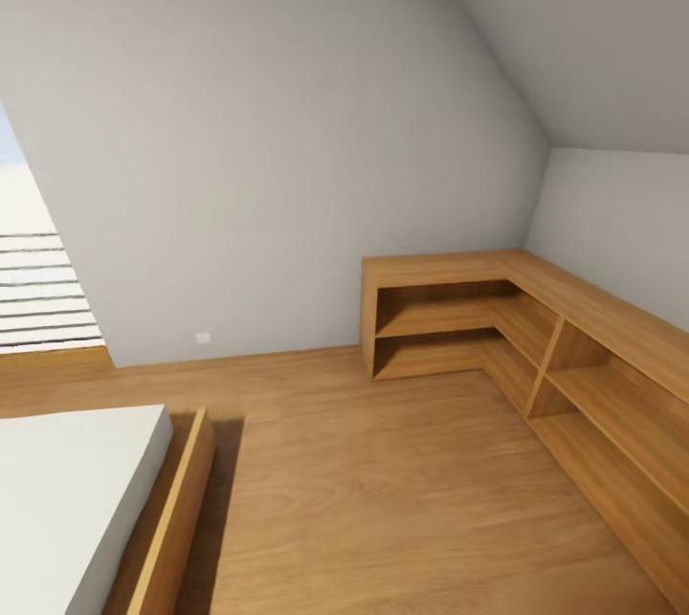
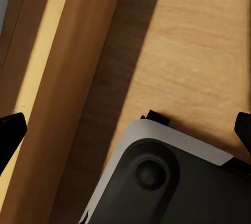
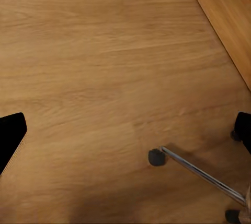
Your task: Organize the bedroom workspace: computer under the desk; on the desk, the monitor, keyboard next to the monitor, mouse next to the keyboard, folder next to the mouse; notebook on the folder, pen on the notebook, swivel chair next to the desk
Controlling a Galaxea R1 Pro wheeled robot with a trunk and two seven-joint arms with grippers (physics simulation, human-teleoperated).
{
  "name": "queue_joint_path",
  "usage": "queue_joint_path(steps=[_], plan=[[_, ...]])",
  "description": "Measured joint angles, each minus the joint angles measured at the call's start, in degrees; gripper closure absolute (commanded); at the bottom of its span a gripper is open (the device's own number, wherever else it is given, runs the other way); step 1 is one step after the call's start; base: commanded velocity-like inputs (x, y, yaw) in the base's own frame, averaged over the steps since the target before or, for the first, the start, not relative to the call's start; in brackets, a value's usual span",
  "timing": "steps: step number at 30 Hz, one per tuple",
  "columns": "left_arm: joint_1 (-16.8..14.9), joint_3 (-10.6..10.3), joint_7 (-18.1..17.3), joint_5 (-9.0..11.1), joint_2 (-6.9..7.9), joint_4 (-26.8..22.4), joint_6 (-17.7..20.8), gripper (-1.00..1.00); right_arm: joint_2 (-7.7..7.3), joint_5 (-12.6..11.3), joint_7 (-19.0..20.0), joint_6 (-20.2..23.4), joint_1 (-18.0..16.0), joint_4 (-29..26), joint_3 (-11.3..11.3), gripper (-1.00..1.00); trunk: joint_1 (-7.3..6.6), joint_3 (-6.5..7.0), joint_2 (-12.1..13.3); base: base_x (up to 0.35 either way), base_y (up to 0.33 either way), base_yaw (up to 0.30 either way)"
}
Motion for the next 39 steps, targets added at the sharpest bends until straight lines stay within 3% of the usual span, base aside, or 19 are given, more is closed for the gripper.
queue_joint_path(steps=[39], plan=[[0.0,0.0,0.0,0.0,0.00,0.0,0.0,-1.00,-0.09,0.3,0.0,0.0,0.0,0.0,0.0,-1.00,0.00,0.36,0.0,0.326,0.000,-0.007]])
